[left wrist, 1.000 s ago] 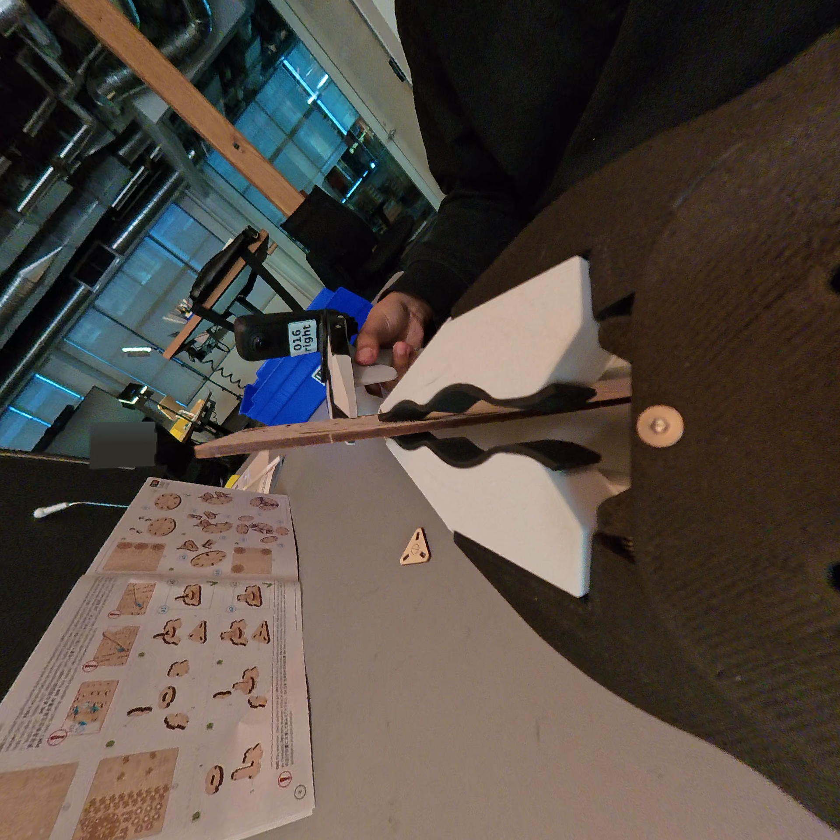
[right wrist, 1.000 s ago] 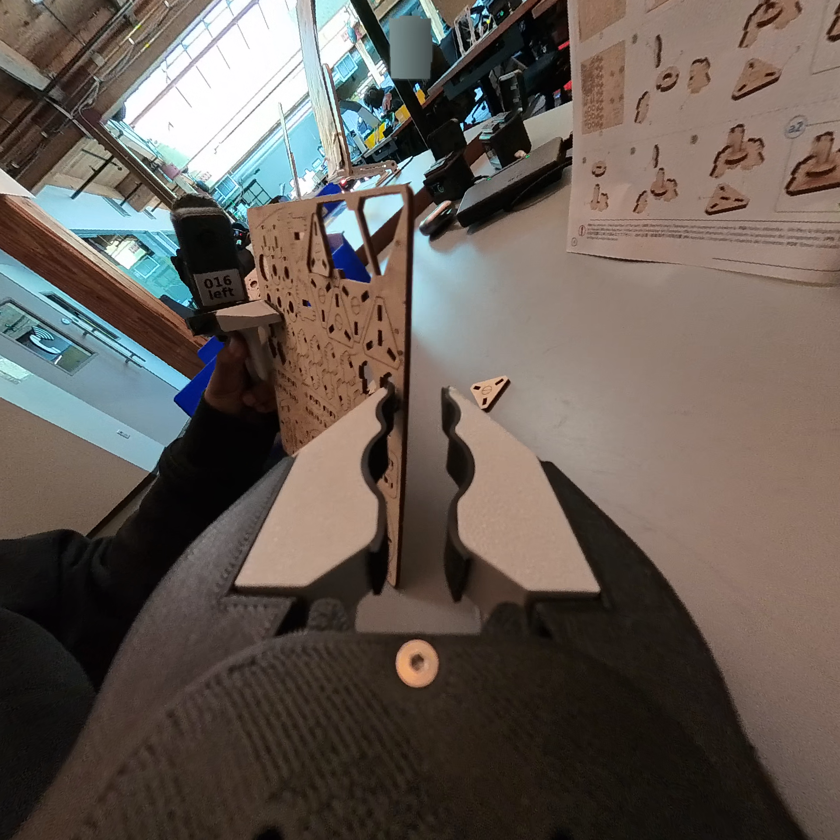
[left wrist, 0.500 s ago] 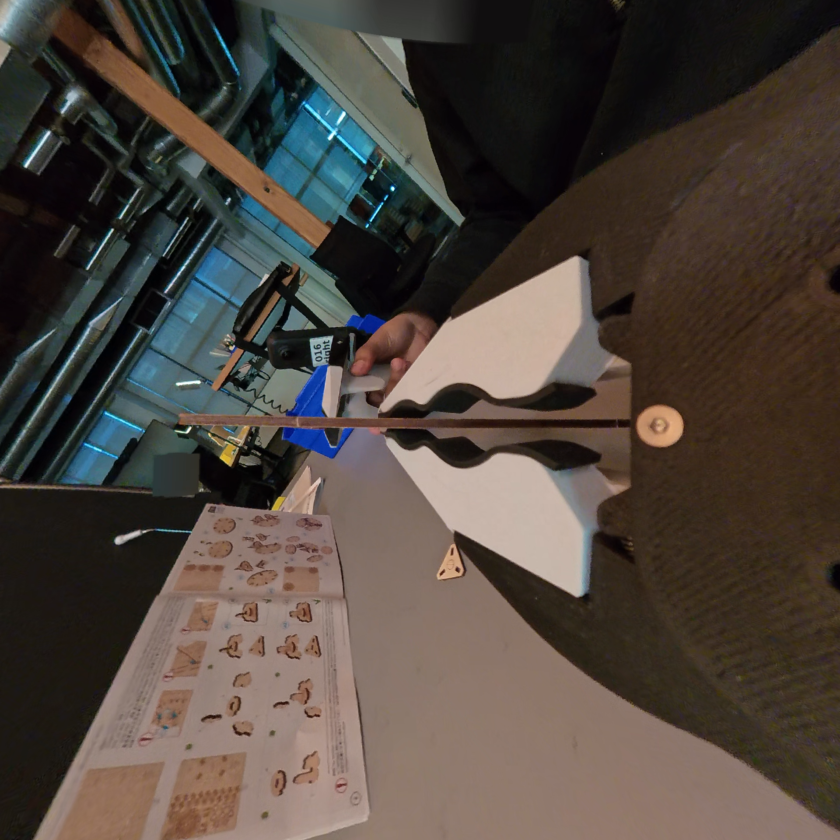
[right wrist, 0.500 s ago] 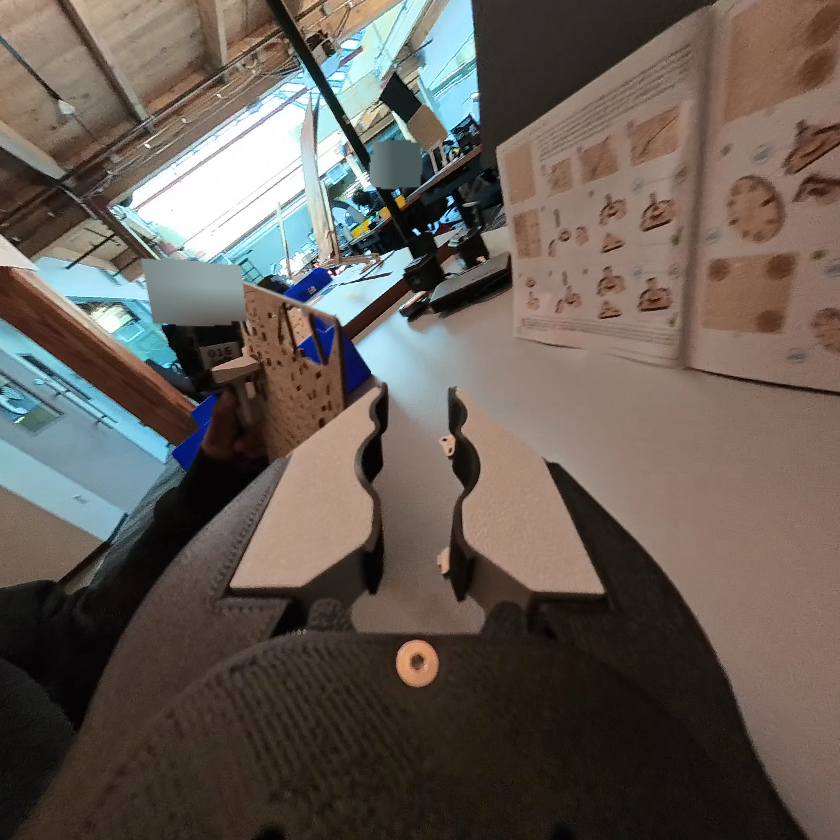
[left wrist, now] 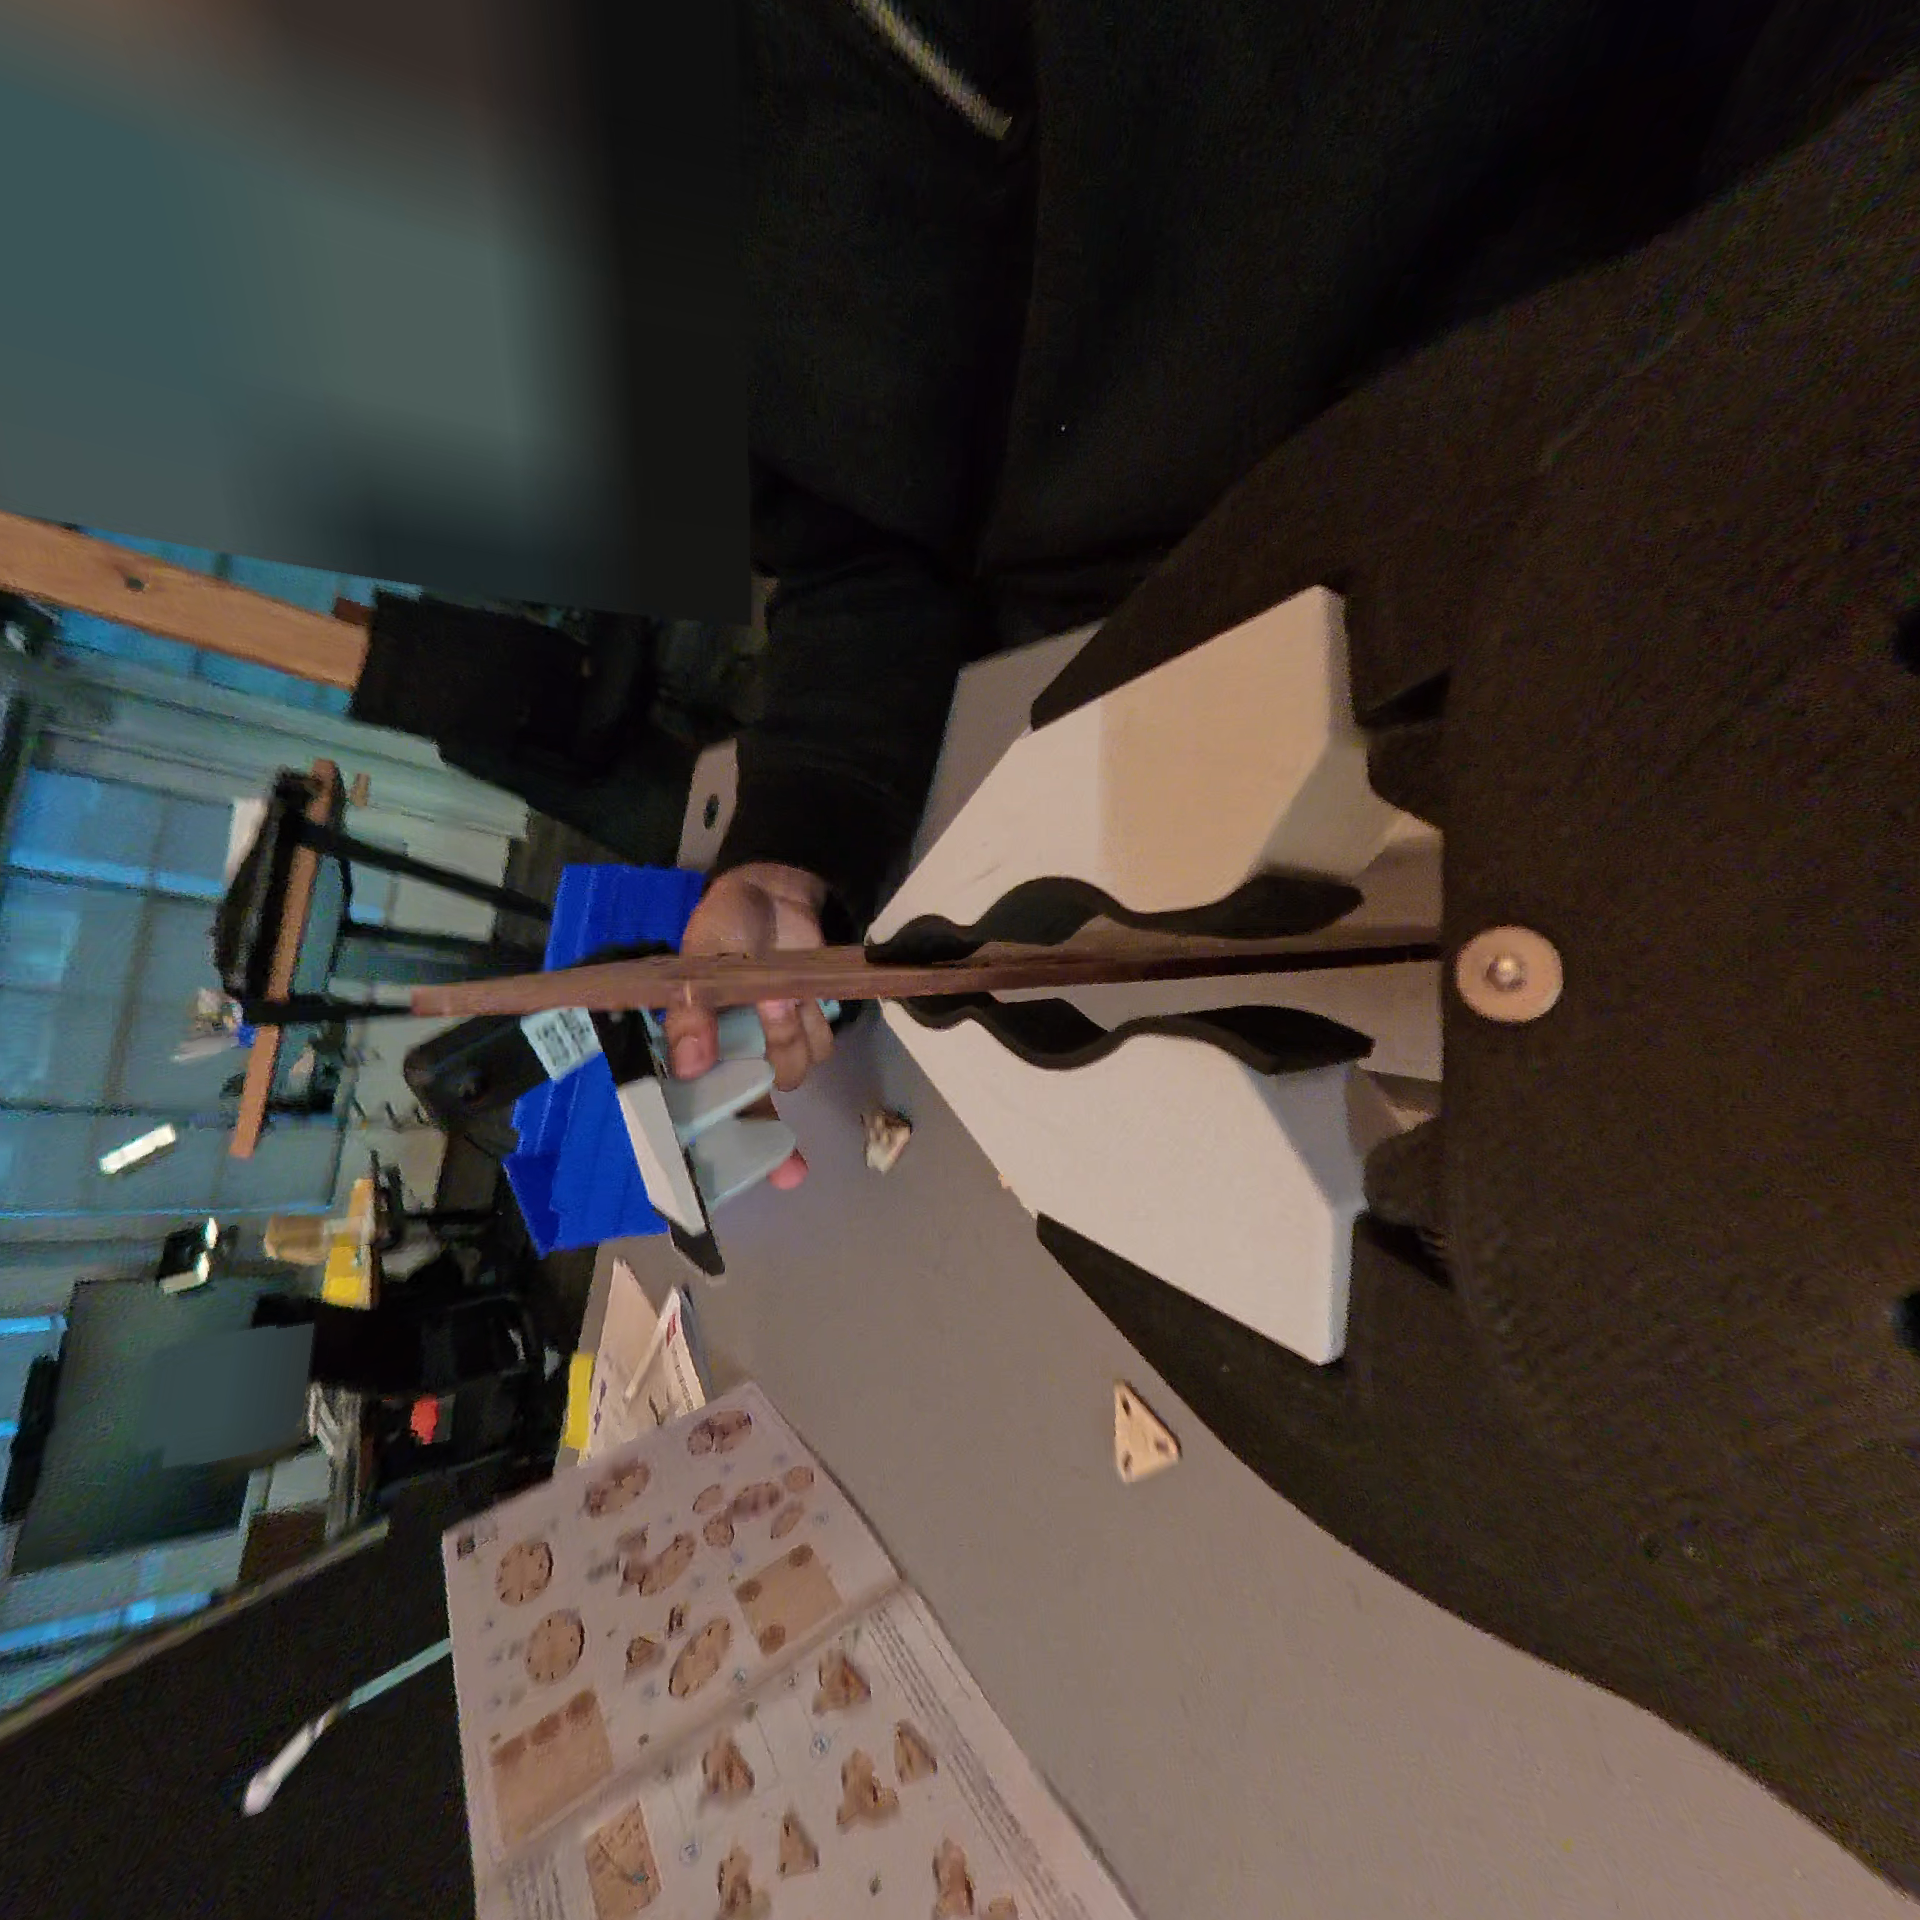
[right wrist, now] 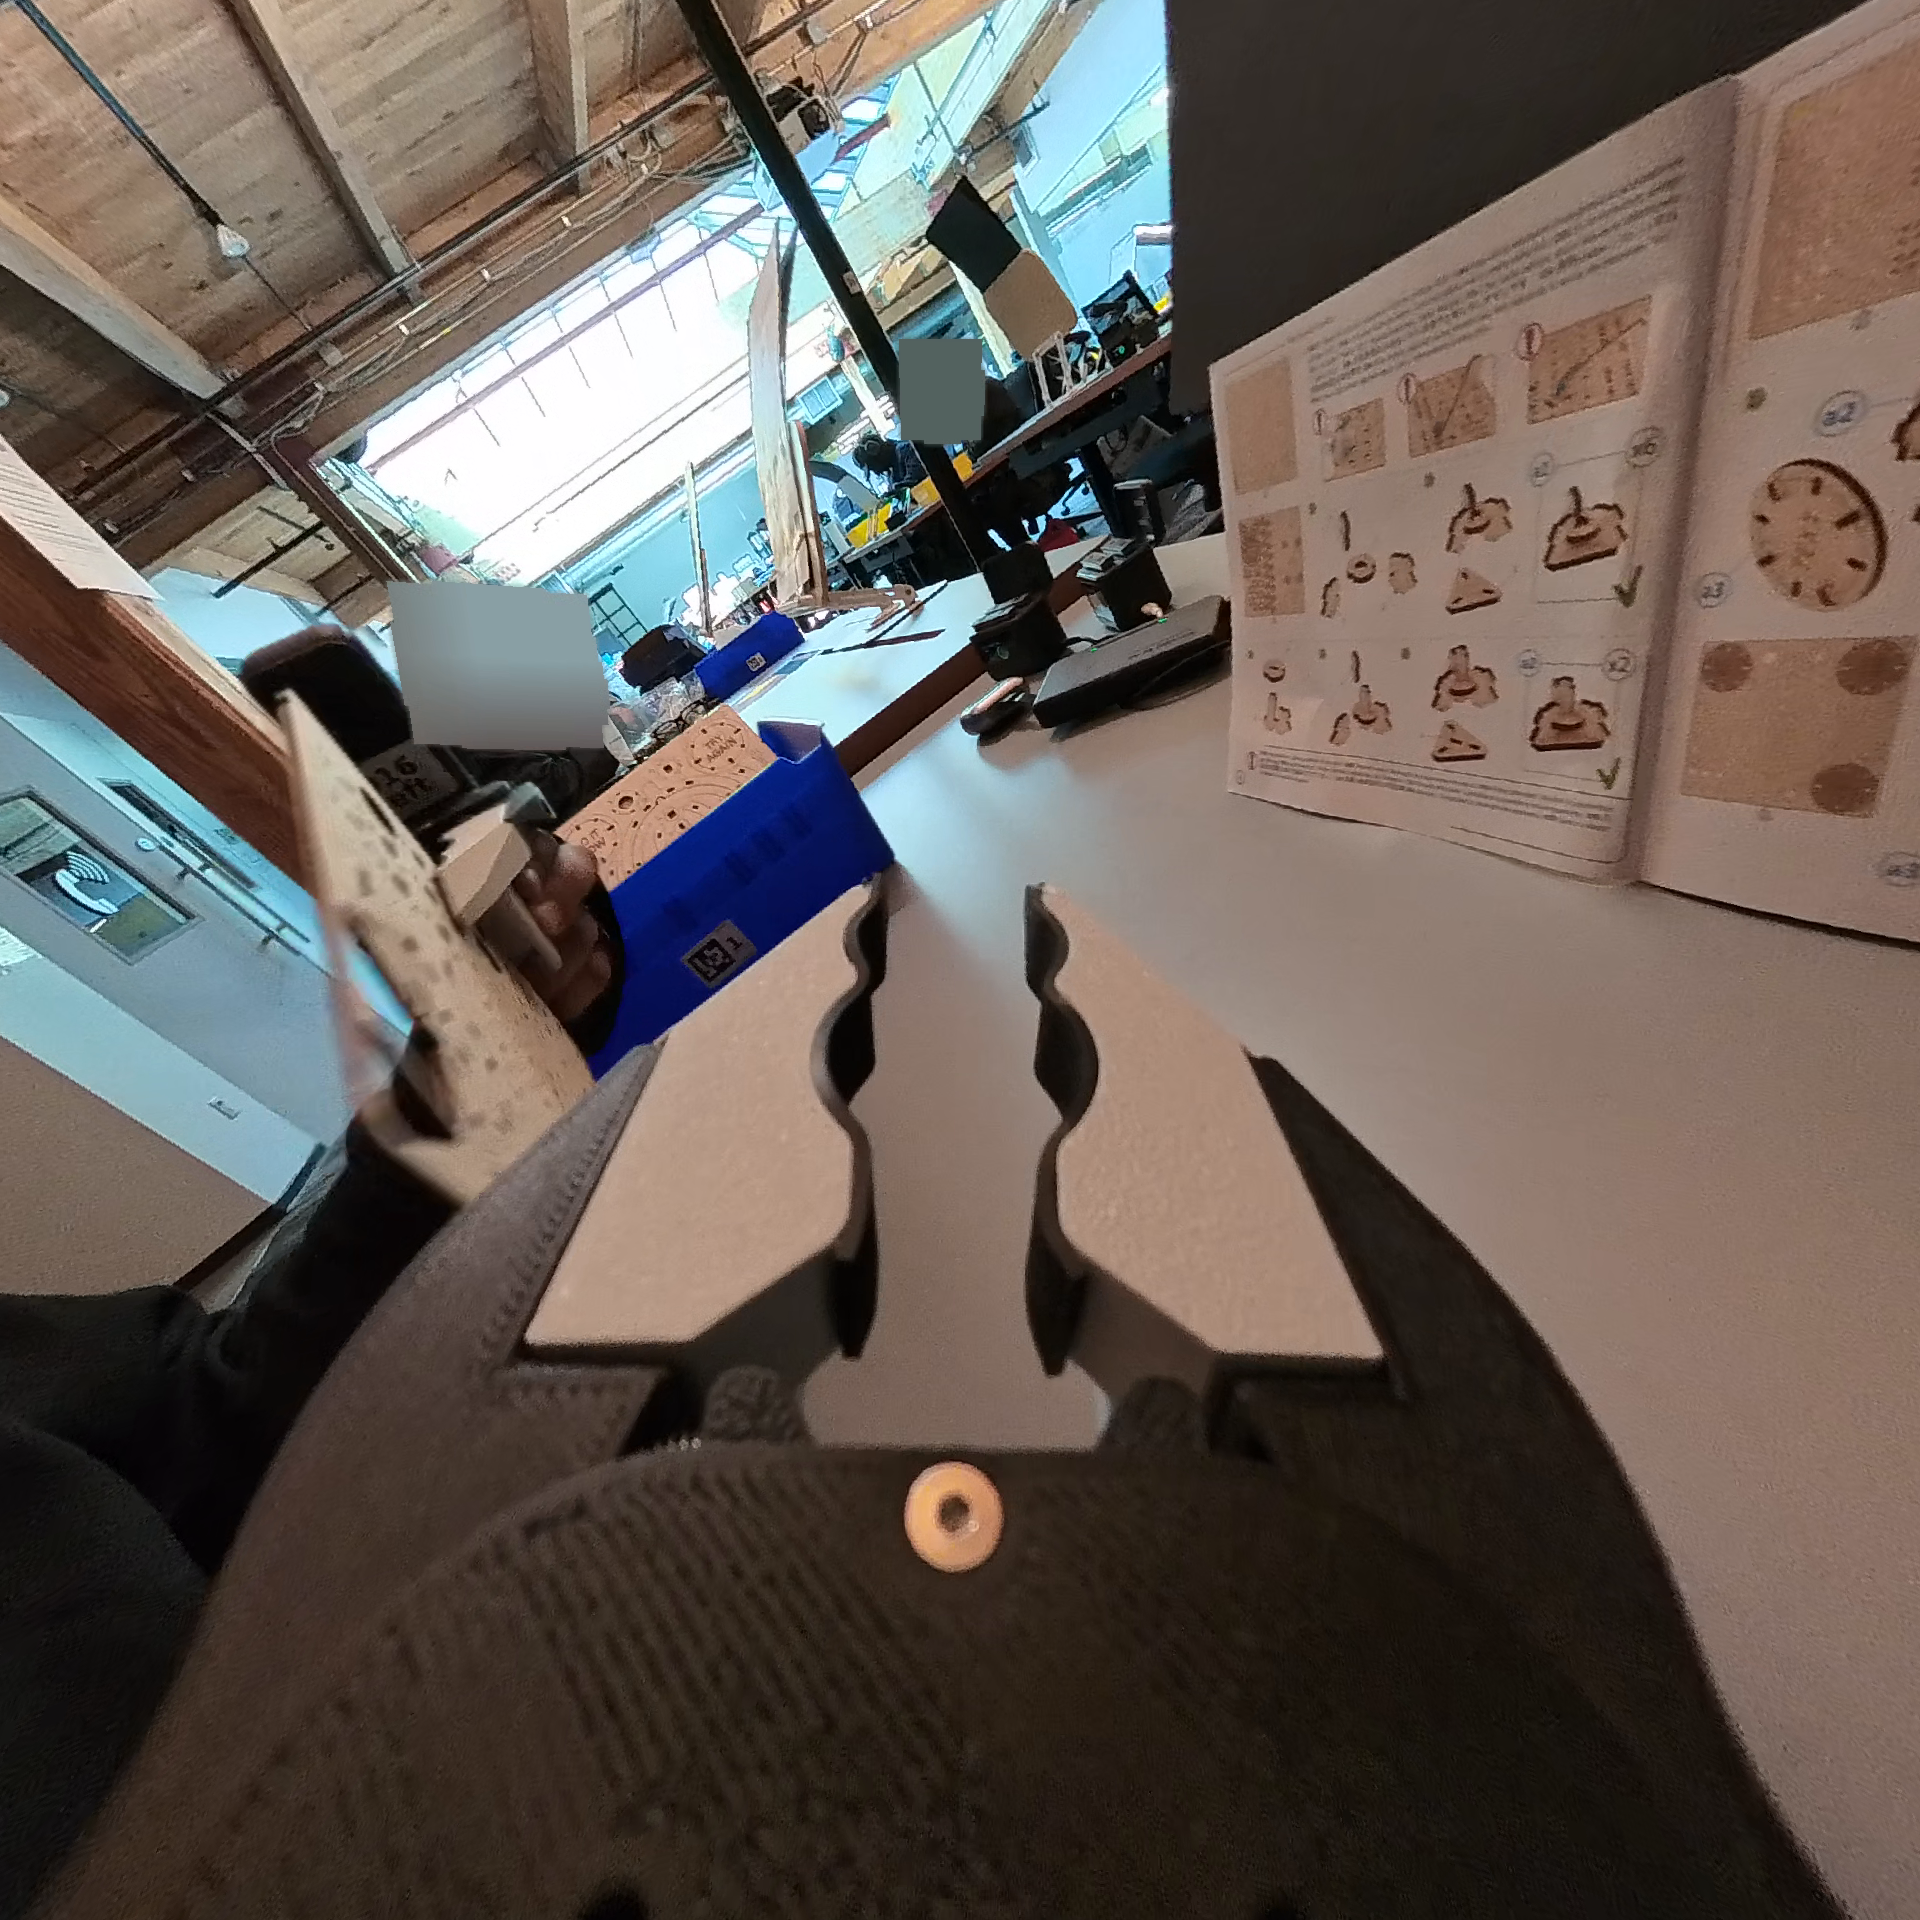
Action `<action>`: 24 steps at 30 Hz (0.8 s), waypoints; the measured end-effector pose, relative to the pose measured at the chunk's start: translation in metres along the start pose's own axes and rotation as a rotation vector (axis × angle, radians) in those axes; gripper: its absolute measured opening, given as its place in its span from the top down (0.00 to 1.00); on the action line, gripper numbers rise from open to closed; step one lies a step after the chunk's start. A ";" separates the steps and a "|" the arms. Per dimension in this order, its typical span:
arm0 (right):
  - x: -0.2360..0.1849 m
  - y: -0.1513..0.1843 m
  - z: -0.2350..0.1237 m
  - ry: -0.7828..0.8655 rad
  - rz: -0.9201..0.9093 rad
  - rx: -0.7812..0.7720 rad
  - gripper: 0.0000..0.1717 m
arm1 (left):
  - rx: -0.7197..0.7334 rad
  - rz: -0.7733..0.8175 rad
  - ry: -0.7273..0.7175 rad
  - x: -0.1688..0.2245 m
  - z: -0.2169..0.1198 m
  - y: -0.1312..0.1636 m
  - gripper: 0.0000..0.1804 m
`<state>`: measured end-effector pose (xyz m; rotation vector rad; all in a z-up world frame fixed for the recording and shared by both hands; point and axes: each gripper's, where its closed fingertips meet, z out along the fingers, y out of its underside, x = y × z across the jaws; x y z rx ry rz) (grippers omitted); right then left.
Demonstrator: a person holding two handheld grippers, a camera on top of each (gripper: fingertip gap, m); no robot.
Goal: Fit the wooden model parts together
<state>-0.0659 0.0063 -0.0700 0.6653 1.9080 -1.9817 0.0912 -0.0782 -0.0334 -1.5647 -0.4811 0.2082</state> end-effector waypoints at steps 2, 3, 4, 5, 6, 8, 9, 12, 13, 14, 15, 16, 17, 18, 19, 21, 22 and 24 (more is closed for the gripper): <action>-0.003 -0.001 0.000 -0.002 -0.008 -0.002 0.86 | -0.019 0.066 -0.110 -0.008 -0.001 -0.005 1.00; -0.003 -0.001 -0.001 0.000 -0.010 -0.002 0.86 | -0.025 0.095 -0.160 -0.010 -0.002 -0.009 1.00; -0.003 -0.002 -0.001 0.004 -0.011 -0.001 0.86 | -0.040 0.122 -0.200 -0.011 -0.003 -0.011 1.00; -0.003 -0.003 -0.002 0.006 -0.010 0.003 0.86 | -0.063 0.147 -0.237 -0.012 -0.004 -0.013 1.00; -0.004 -0.005 -0.003 0.005 -0.007 0.010 0.86 | -0.095 0.174 -0.286 -0.014 -0.006 -0.013 1.00; -0.005 -0.008 -0.005 0.000 0.003 0.024 0.86 | -0.168 0.227 -0.380 -0.017 -0.012 -0.014 1.00; -0.006 -0.009 -0.005 -0.001 0.006 0.029 0.86 | -0.205 0.237 -0.407 -0.017 -0.015 -0.013 1.00; -0.009 -0.010 -0.005 -0.006 0.009 0.031 0.86 | -0.300 0.252 -0.413 -0.008 -0.016 -0.009 1.00; -0.009 -0.009 -0.005 -0.007 0.009 0.026 0.86 | -0.334 0.270 -0.424 -0.005 -0.015 -0.008 1.00; -0.010 -0.008 -0.004 -0.007 0.007 0.021 0.86 | -0.360 0.299 -0.455 -0.005 -0.015 -0.010 1.00; -0.010 -0.008 -0.004 -0.005 0.004 0.016 0.86 | -0.383 0.336 -0.499 -0.006 -0.016 -0.012 1.00; -0.010 -0.007 -0.004 -0.002 0.000 0.014 0.86 | -0.406 0.373 -0.539 -0.008 -0.016 -0.014 1.00; -0.010 -0.007 -0.004 0.002 -0.004 0.013 0.86 | -0.430 0.397 -0.558 -0.008 -0.016 -0.013 1.00; -0.009 -0.007 -0.004 0.005 -0.006 0.012 0.86 | -0.455 0.402 -0.556 -0.007 -0.014 -0.010 1.00; -0.009 -0.007 -0.004 0.008 -0.007 0.012 0.86 | -0.481 0.390 -0.546 -0.006 -0.013 -0.006 1.00; -0.008 -0.007 -0.004 0.010 -0.005 0.012 0.86 | -0.513 0.335 -0.484 -0.001 -0.009 0.005 0.99; -0.008 -0.006 -0.004 0.010 -0.003 0.010 0.86 | -0.524 0.304 -0.433 0.005 -0.006 0.010 0.98; -0.006 -0.004 -0.003 0.015 -0.004 0.003 0.86 | -0.571 0.192 -0.325 0.021 -0.002 0.024 0.94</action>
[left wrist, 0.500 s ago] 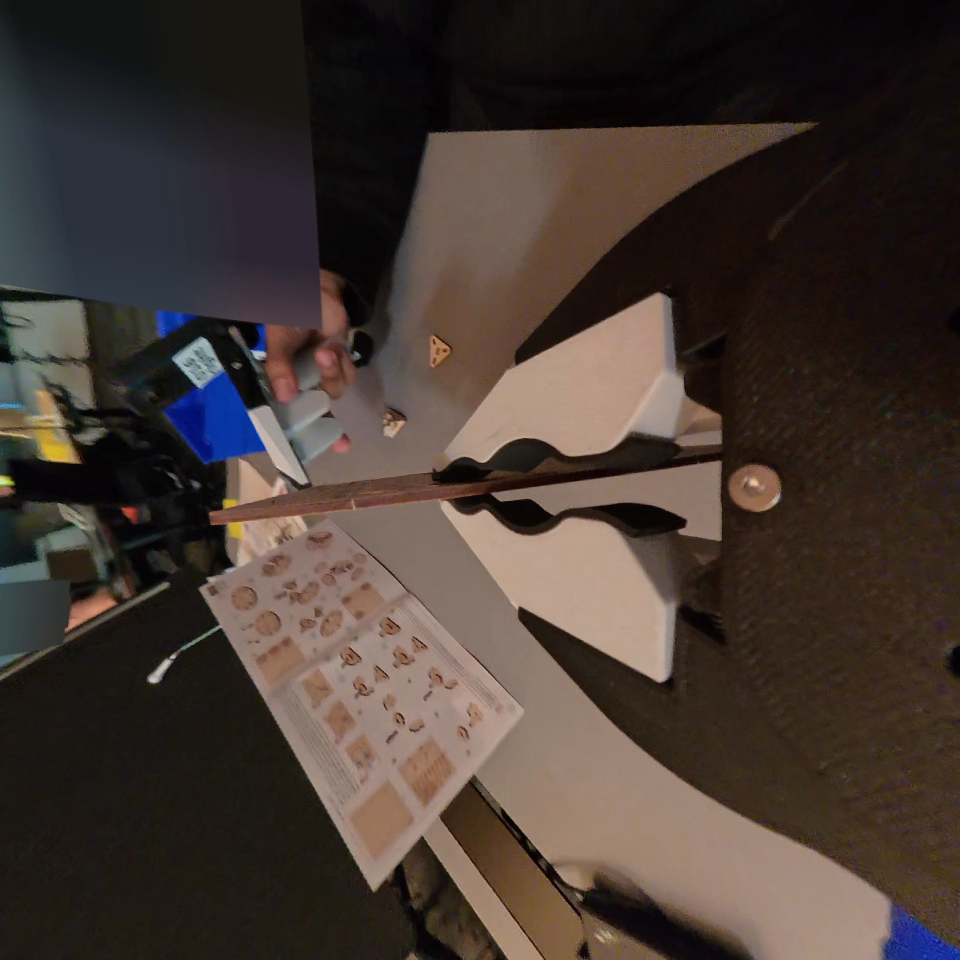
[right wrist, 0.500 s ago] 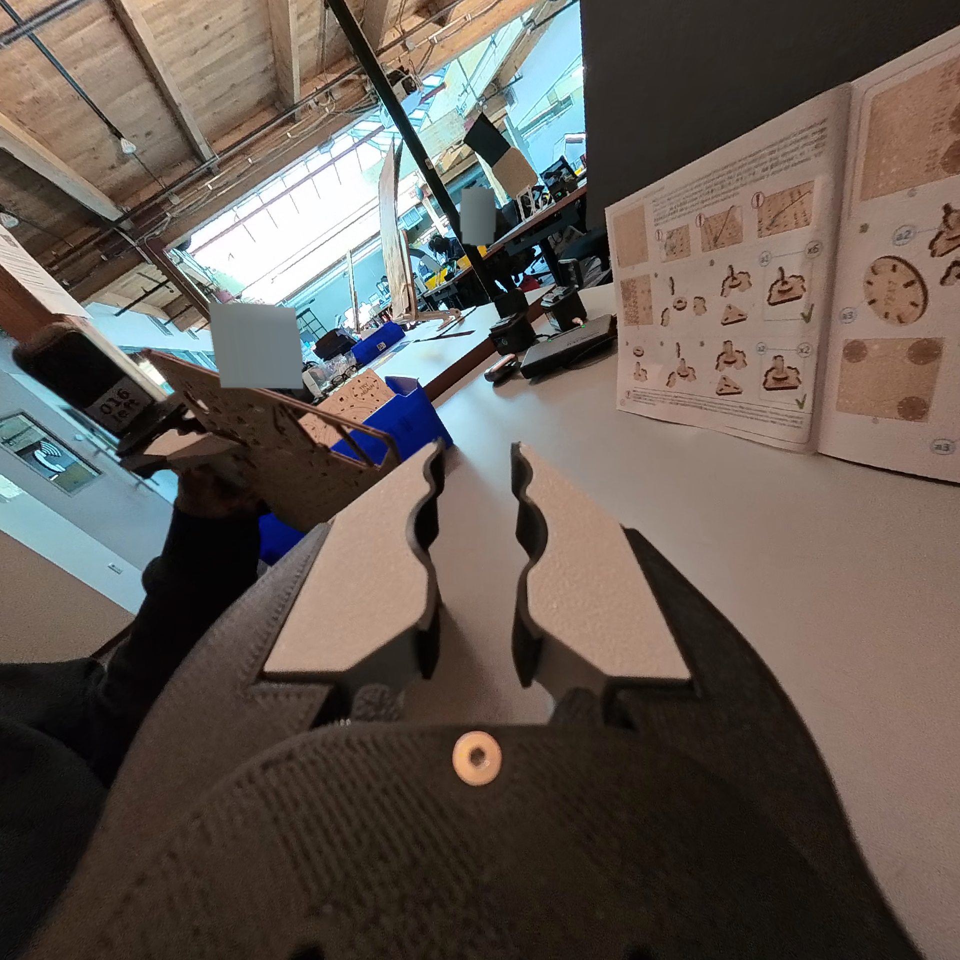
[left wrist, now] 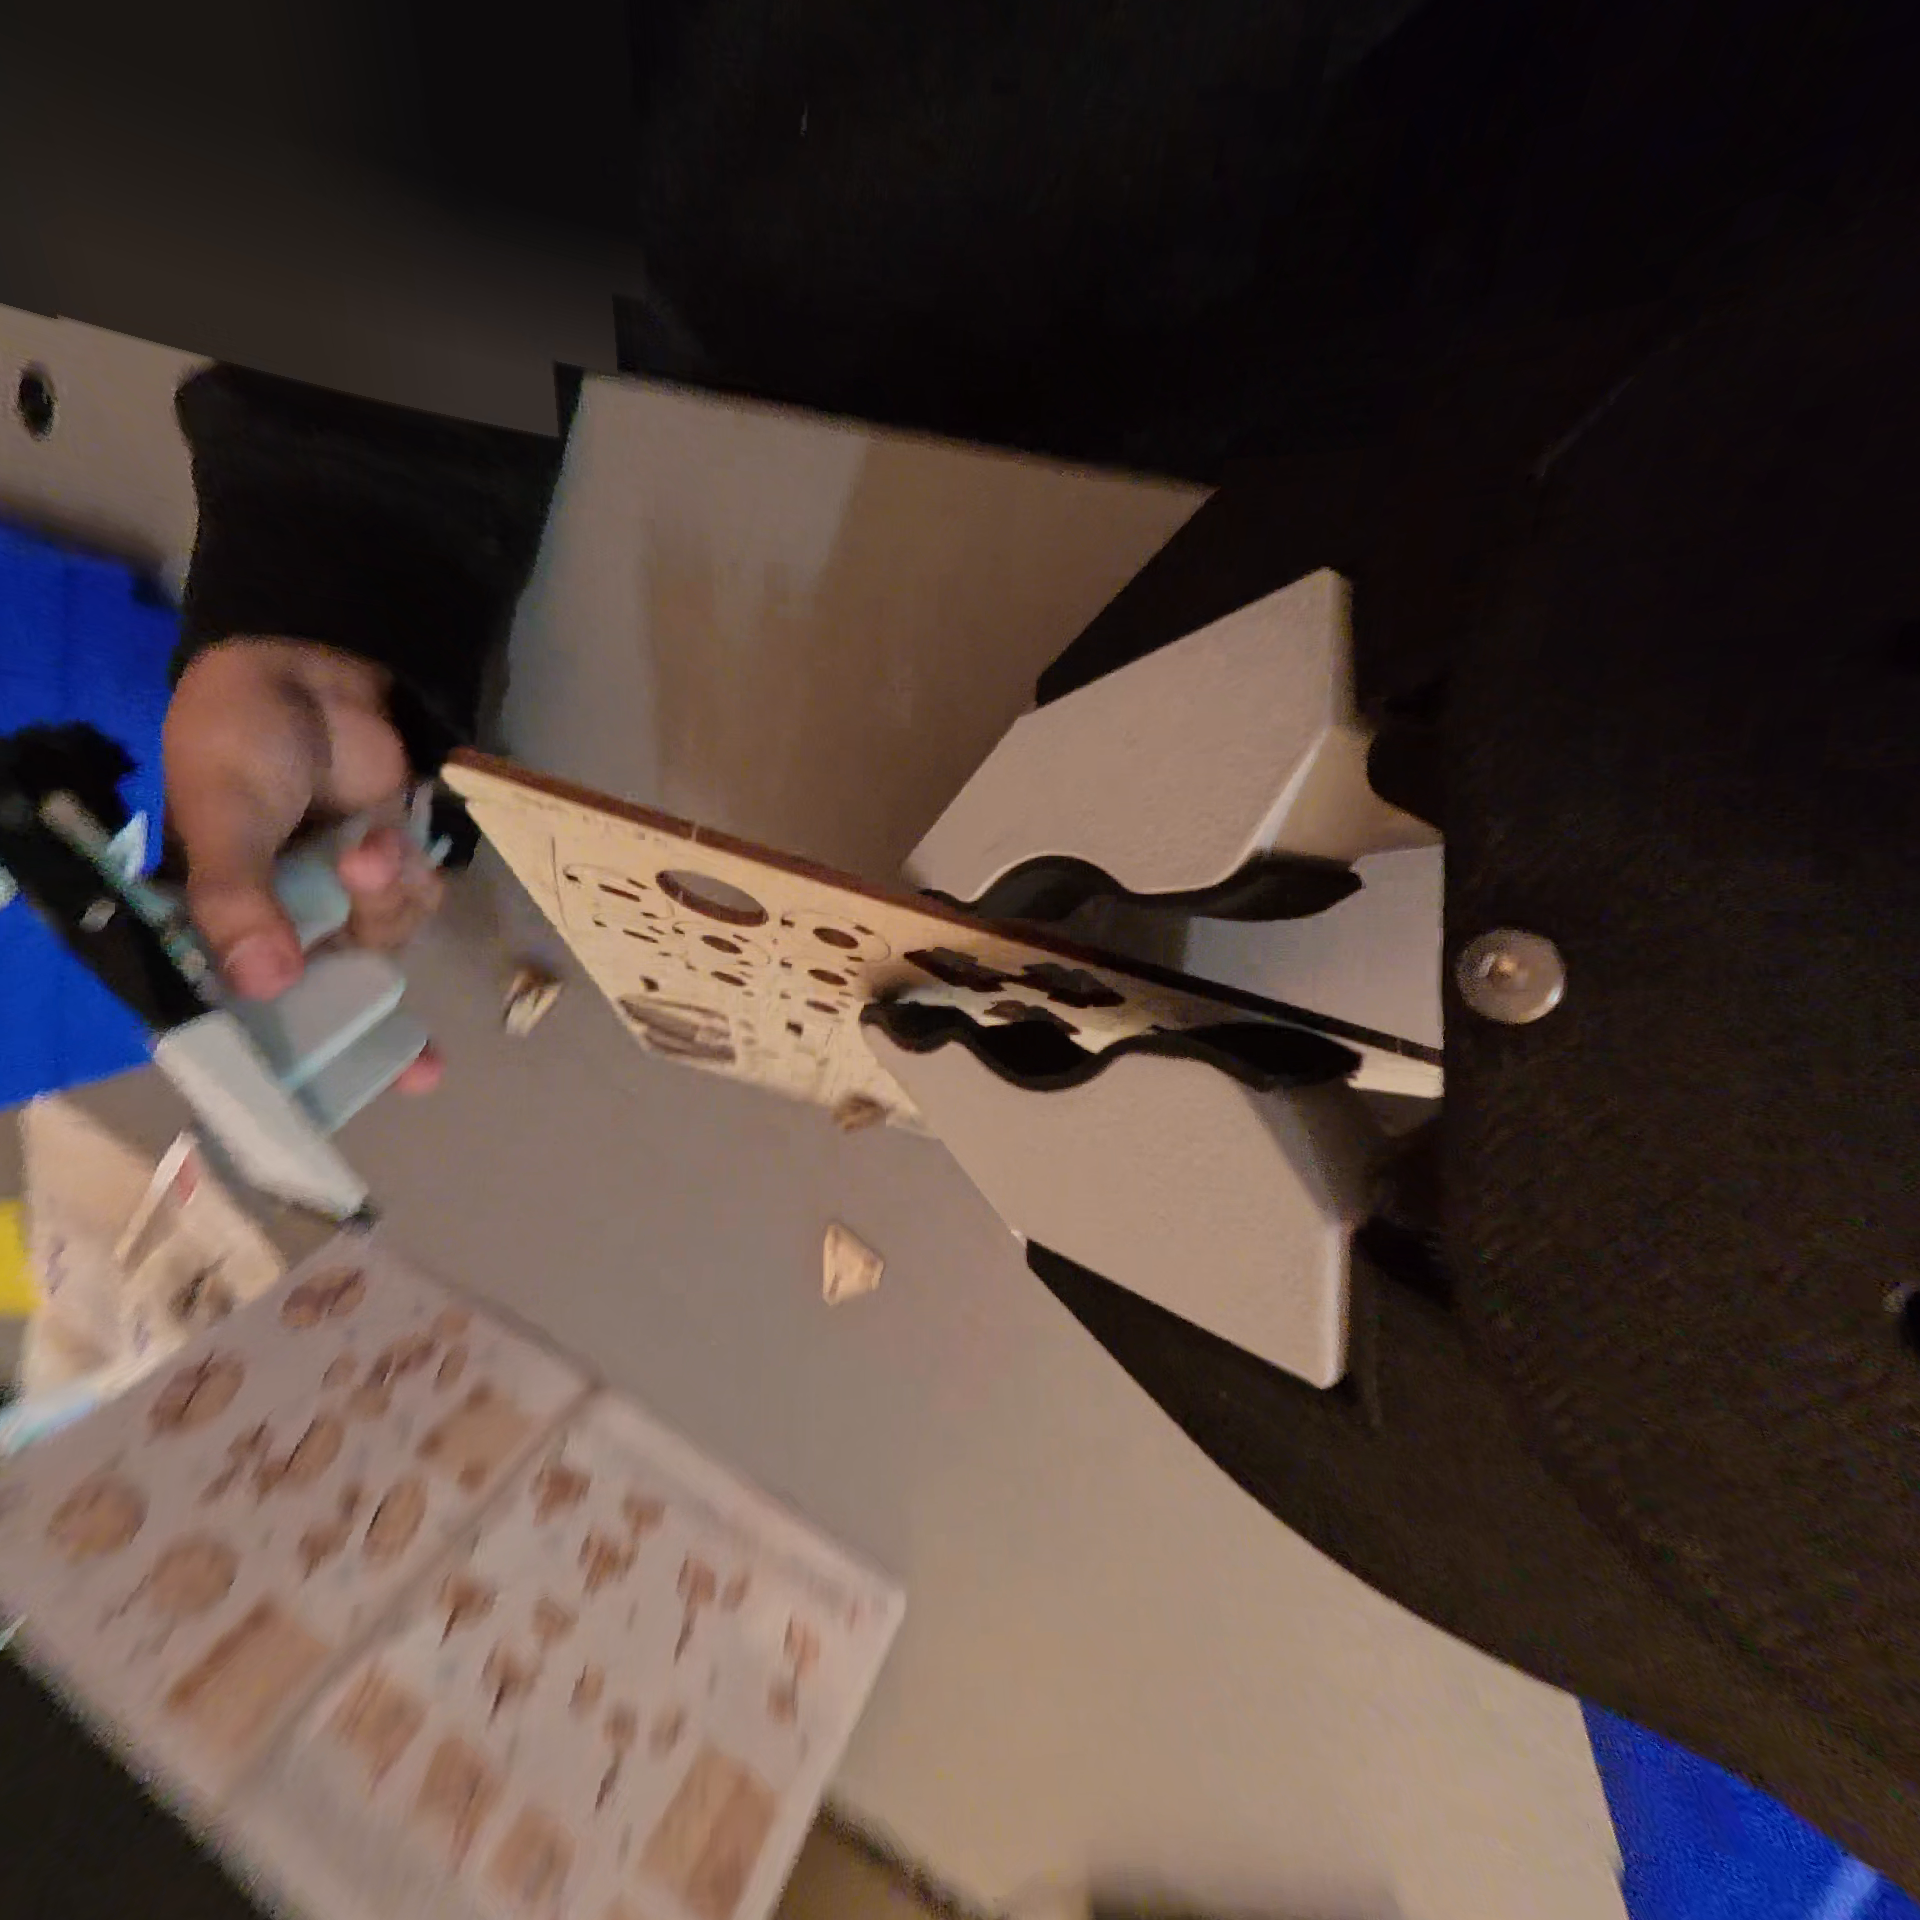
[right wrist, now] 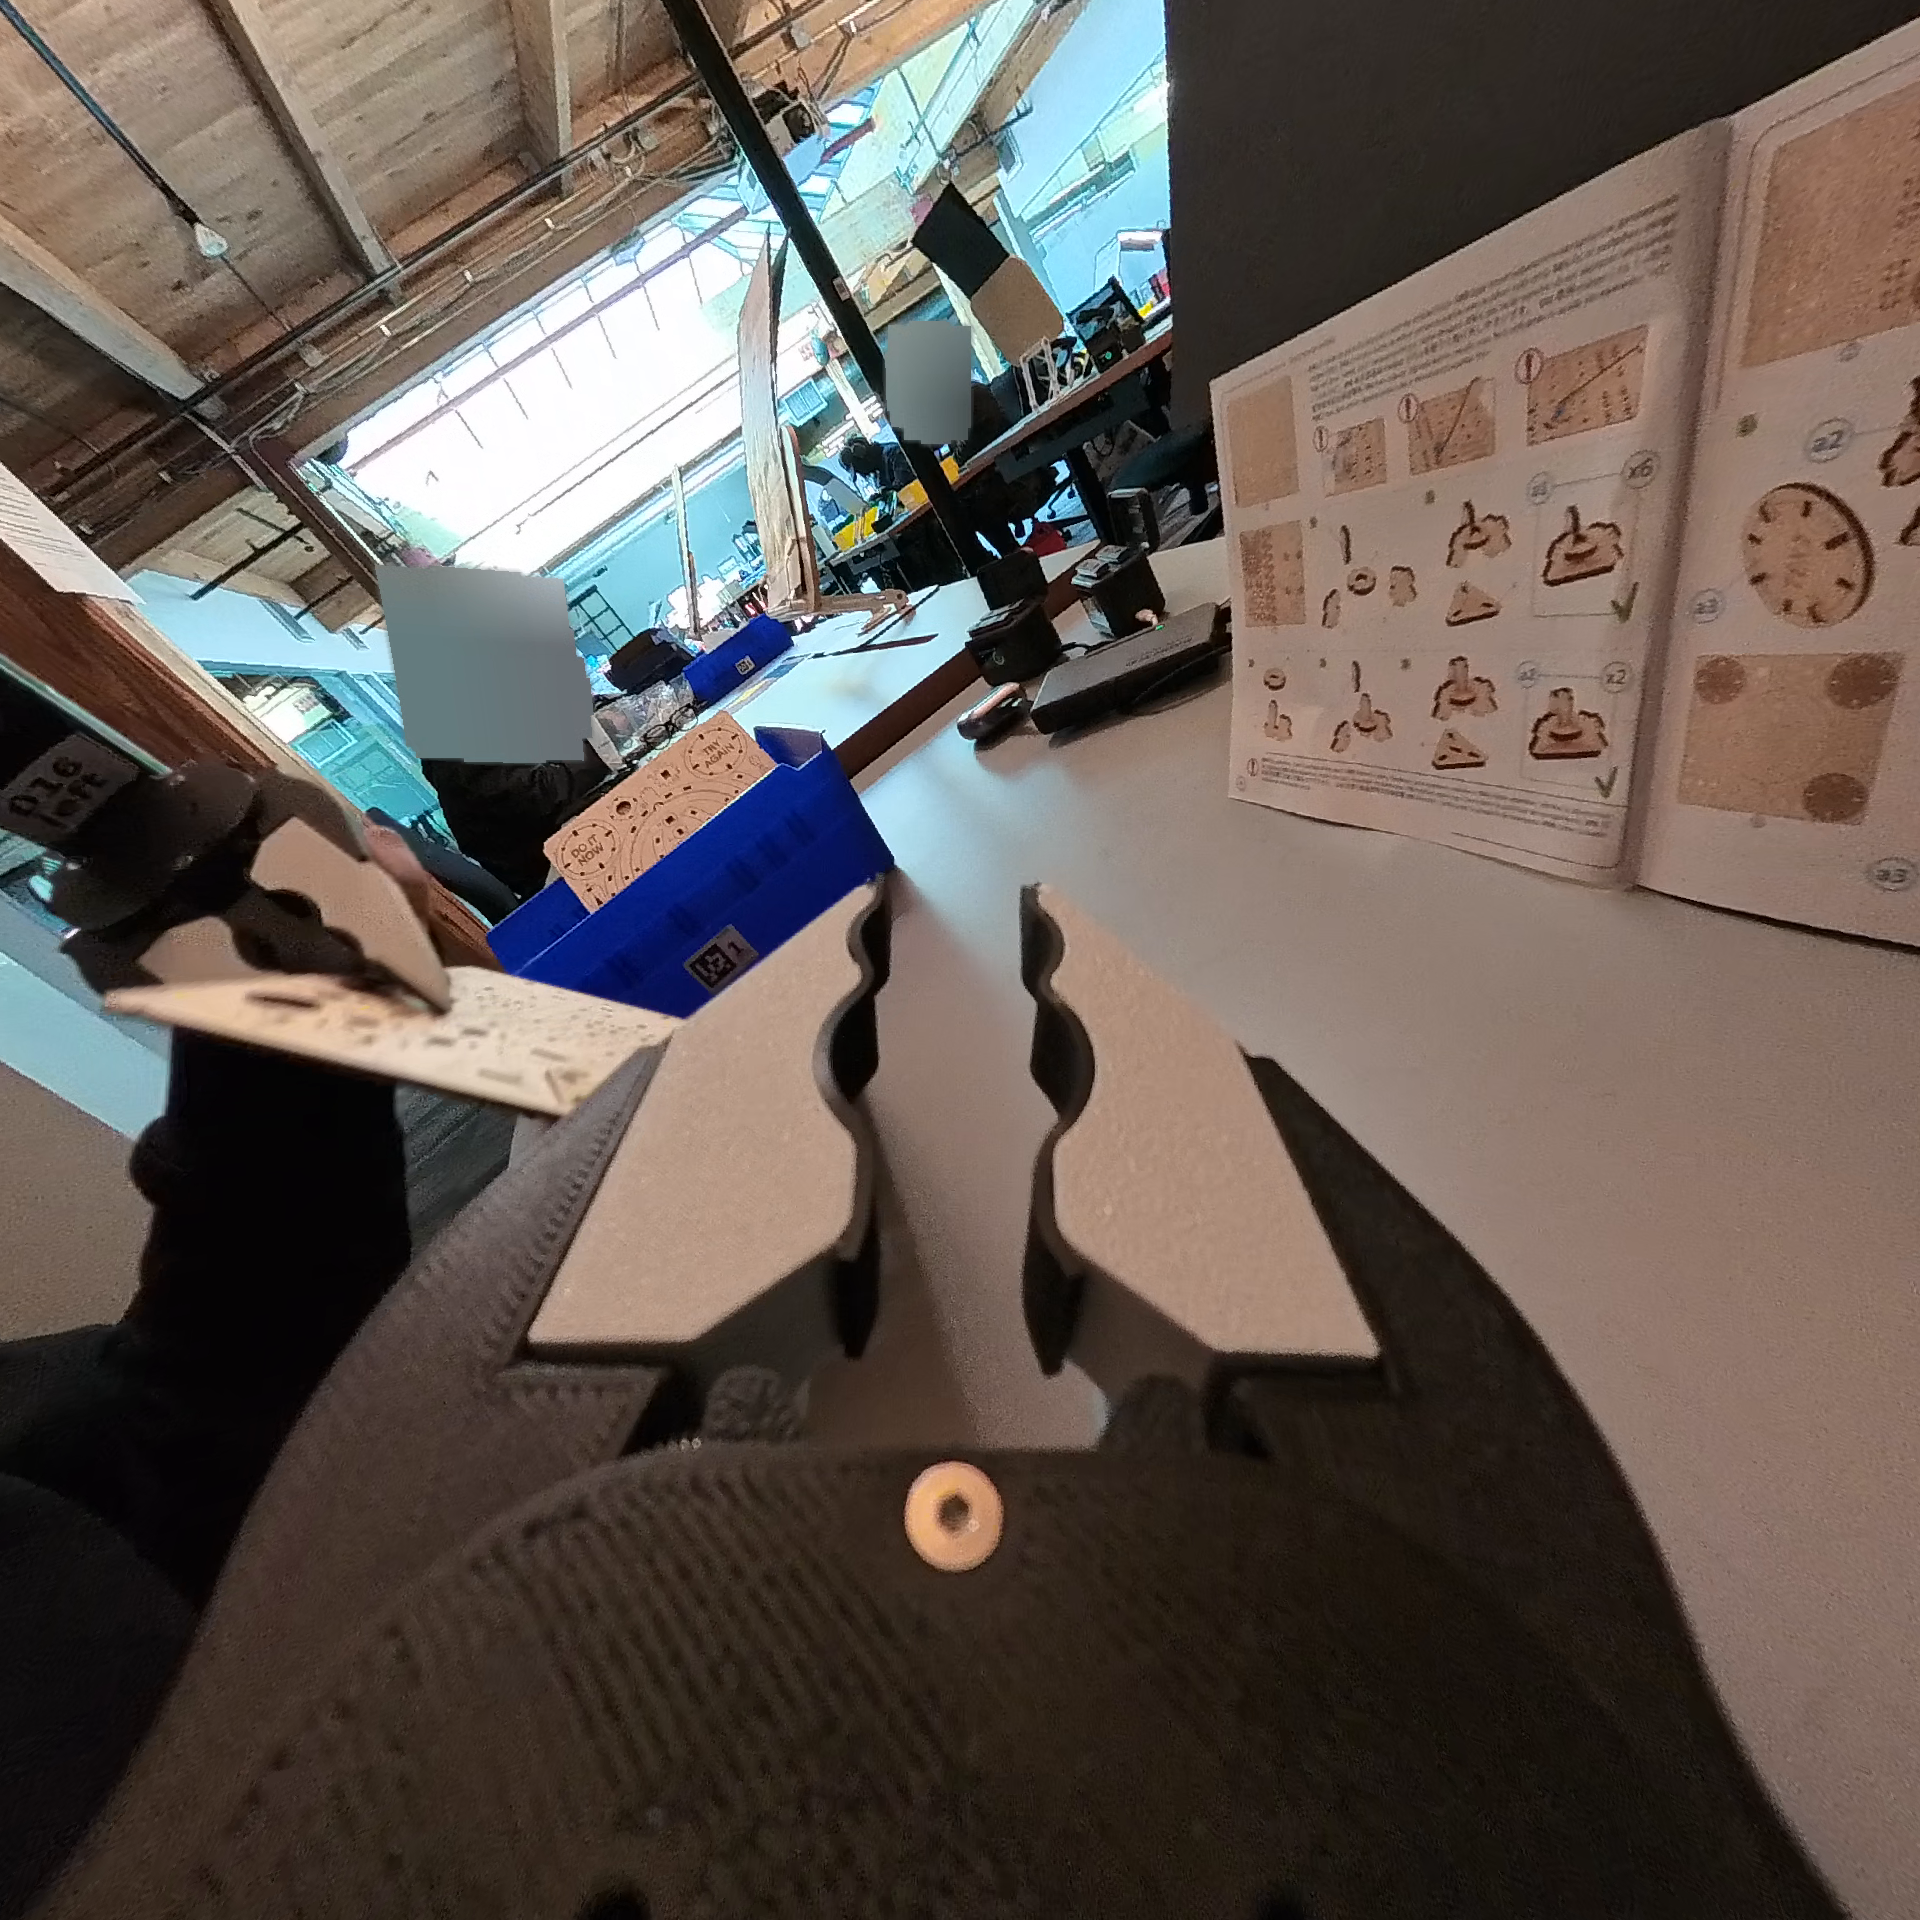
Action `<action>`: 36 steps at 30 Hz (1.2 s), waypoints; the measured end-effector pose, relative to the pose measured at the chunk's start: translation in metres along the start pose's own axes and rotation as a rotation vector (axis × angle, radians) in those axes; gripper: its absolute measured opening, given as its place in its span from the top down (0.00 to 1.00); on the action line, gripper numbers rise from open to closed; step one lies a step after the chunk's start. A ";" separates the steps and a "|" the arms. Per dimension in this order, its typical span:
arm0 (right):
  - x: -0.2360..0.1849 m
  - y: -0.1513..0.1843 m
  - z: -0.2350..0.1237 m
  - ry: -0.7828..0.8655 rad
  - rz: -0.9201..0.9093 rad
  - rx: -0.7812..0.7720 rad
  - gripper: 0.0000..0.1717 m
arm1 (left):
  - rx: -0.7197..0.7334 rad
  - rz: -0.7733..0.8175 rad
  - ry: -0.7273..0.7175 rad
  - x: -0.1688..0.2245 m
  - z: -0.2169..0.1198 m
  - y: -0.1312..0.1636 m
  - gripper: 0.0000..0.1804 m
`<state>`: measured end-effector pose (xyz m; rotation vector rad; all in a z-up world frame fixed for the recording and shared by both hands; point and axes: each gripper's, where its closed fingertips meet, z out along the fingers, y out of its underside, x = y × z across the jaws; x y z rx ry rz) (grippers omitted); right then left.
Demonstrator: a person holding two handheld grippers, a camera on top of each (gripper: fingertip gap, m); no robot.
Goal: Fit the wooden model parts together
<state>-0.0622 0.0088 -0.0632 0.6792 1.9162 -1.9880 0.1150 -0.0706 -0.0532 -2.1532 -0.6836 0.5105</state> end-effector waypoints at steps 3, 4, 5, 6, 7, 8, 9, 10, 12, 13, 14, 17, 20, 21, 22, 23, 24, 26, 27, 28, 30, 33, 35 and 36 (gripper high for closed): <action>0.001 0.005 0.003 0.004 -0.004 -0.017 0.87 | -0.082 -0.057 0.110 0.022 0.006 0.011 0.88; 0.000 0.006 0.004 0.003 -0.003 -0.023 0.87 | -0.102 -0.068 0.128 0.026 0.008 0.013 0.87; 0.000 0.008 0.005 0.001 -0.004 -0.029 0.87 | -0.114 -0.071 0.137 0.029 0.010 0.014 0.86; -0.001 0.010 0.006 0.000 -0.005 -0.036 0.87 | -0.127 -0.076 0.151 0.032 0.011 0.016 0.85; -0.002 0.012 0.008 -0.002 -0.006 -0.043 0.87 | -0.145 -0.087 0.168 0.035 0.013 0.019 0.83; -0.002 0.015 0.009 -0.003 -0.008 -0.050 0.87 | -0.158 -0.098 0.175 0.036 0.014 0.021 0.82; -0.003 0.017 0.011 -0.006 -0.010 -0.059 0.87 | -0.169 -0.110 0.172 0.035 0.015 0.024 0.81; -0.005 0.020 0.012 -0.008 -0.012 -0.069 0.87 | -0.182 -0.123 0.167 0.033 0.016 0.026 0.80; -0.008 0.026 0.016 -0.016 -0.018 -0.094 0.87 | -0.216 -0.143 0.145 0.028 0.018 0.034 0.79; -0.009 0.030 0.018 -0.020 -0.023 -0.108 0.87 | -0.237 -0.155 0.135 0.026 0.019 0.039 0.78; -0.010 0.033 0.020 -0.021 -0.031 -0.121 0.87 | -0.259 -0.166 0.124 0.023 0.020 0.044 0.78; -0.012 0.041 0.024 -0.013 -0.060 -0.154 0.87 | -0.291 -0.181 0.103 0.016 0.025 0.053 0.76; -0.012 0.045 0.025 -0.012 -0.066 -0.169 0.87 | -0.301 -0.206 0.127 0.016 0.028 0.058 0.74; -0.012 0.045 0.026 -0.014 -0.061 -0.170 0.87 | -0.307 -0.212 0.127 0.016 0.029 0.060 0.73; -0.012 0.046 0.026 -0.016 -0.057 -0.170 0.87 | -0.308 -0.214 0.124 0.015 0.029 0.061 0.73; -0.012 0.046 0.026 -0.019 -0.052 -0.170 0.87 | -0.307 -0.220 0.124 0.014 0.029 0.061 0.72; -0.012 0.046 0.026 -0.020 -0.049 -0.170 0.87 | -0.300 -0.223 0.125 0.014 0.029 0.061 0.72; -0.012 0.047 0.026 -0.022 -0.047 -0.172 0.87 | -0.282 -0.233 0.117 0.013 0.029 0.059 0.72; -0.013 0.047 0.027 -0.023 -0.047 -0.173 0.87 | -0.281 -0.238 0.109 0.012 0.029 0.060 0.72; -0.014 0.048 0.027 -0.024 -0.048 -0.175 0.87 | -0.294 -0.239 0.097 0.011 0.029 0.062 0.72; -0.015 0.050 0.028 -0.027 -0.052 -0.181 0.87 | -0.341 -0.255 0.058 0.007 0.030 0.070 0.72; -0.016 0.052 0.029 -0.029 -0.058 -0.189 0.87 | -0.390 -0.281 -0.008 -0.001 0.032 0.076 0.71; -0.017 0.053 0.030 -0.028 -0.062 -0.193 0.87 | -0.419 -0.277 -0.028 -0.001 0.034 0.078 0.71; -0.016 0.053 0.030 -0.026 -0.064 -0.194 0.87 | -0.437 -0.271 -0.037 -0.001 0.035 0.079 0.71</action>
